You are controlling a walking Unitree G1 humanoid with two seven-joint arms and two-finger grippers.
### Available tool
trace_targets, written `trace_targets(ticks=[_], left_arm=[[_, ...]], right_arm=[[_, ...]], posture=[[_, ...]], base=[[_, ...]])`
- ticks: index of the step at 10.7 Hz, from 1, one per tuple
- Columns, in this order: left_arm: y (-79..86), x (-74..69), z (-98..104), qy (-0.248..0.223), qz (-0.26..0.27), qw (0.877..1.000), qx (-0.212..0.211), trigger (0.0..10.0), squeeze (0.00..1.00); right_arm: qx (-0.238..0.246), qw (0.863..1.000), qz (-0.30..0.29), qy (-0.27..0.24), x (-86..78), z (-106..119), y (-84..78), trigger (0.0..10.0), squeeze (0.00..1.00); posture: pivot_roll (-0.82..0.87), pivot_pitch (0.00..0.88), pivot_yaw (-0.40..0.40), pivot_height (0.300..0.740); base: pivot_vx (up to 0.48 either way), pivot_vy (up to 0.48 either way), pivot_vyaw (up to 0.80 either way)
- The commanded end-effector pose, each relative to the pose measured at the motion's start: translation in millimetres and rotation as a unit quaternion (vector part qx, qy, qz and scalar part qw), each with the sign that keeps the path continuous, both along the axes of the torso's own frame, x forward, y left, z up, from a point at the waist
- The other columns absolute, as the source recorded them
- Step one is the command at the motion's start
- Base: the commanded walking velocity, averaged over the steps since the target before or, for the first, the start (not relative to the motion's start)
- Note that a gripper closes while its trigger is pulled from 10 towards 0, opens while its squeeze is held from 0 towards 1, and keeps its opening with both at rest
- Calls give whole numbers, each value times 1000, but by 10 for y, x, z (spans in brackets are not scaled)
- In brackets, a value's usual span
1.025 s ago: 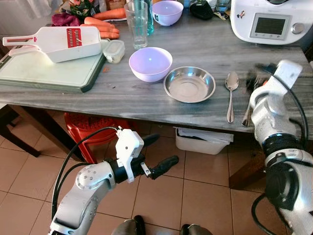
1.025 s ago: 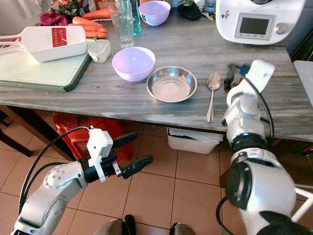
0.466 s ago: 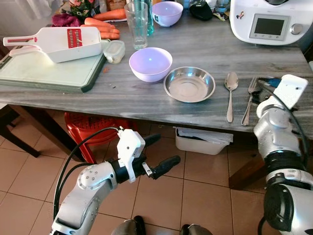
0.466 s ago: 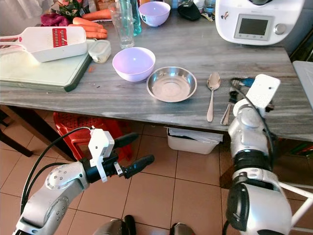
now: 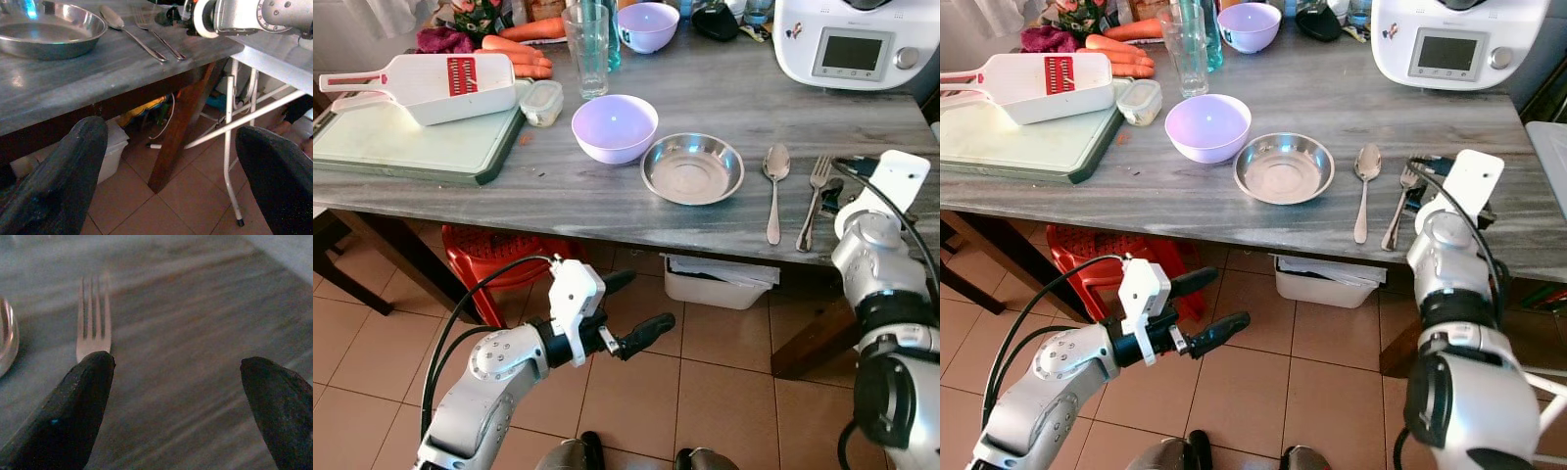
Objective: Setting the table
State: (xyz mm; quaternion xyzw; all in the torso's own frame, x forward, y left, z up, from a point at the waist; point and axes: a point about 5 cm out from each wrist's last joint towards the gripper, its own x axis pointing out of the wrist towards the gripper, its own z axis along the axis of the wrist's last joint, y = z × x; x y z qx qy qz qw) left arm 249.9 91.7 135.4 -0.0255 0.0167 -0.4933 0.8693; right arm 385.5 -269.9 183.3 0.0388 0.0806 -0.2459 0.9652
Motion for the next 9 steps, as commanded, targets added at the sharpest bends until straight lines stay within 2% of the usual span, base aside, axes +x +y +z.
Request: trace_targets(ticks=[1, 2, 9], left_arm=[[16, -20, -33, 3, -1, 1000, 11, 10000, 0], [12, -16, -31, 3, -1, 1000, 11, 10000, 0], [6, -3, -10, -1, -1, 1000, 7, 10000, 0]], right_arm=[[1, 1000, 4, 19, 2, -14, -23, 10000, 647], [-5, 1000, 5, 28, 3, -26, -28, 10000, 0], [2, 998, 22, 54, 18, -26, -87, 10000, 0]], posture=[[1, 194, 31, 740], [1, 195, 32, 740], [2, 187, 30, 740]], base=[[0, 0, 0], [0, 0, 0], [0, 0, 0]])
